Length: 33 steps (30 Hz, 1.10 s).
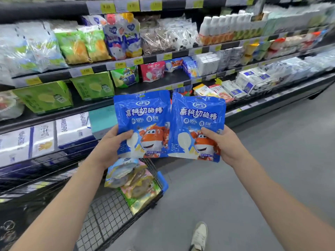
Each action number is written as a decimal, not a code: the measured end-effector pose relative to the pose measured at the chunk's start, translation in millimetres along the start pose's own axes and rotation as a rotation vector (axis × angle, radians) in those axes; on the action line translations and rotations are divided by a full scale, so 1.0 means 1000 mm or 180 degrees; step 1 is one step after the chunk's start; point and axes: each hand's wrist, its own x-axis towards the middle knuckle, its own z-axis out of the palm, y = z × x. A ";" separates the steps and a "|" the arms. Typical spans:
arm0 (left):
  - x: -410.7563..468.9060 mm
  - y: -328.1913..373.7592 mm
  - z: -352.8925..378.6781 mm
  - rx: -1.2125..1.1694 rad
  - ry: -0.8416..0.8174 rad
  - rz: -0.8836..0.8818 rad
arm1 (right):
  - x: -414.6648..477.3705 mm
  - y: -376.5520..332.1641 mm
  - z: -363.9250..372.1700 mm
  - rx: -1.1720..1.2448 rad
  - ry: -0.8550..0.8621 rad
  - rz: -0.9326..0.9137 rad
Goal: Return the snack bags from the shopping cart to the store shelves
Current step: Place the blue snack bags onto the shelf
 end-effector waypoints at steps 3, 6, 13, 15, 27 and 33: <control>0.018 -0.004 0.055 -0.0025 0.0063 0.0052 | 0.025 -0.013 -0.051 0.0017 -0.0051 0.0035; 0.031 -0.010 0.102 -0.0076 0.0060 0.0087 | 0.047 -0.026 -0.095 0.0019 -0.0116 0.0035; 0.064 -0.005 0.170 -0.0131 0.0202 0.0042 | 0.092 -0.057 -0.157 -0.0041 -0.0314 0.0045; 0.080 -0.001 0.182 -0.0165 0.0210 0.0026 | 0.109 -0.063 -0.167 -0.0016 -0.0347 0.0041; 0.210 0.011 0.209 -0.0423 0.0344 -0.0086 | 0.252 -0.102 -0.177 -0.0195 -0.0437 0.0125; 0.259 0.023 0.215 -0.0476 0.0406 -0.0038 | 0.315 -0.108 -0.174 -0.0178 -0.0563 0.0160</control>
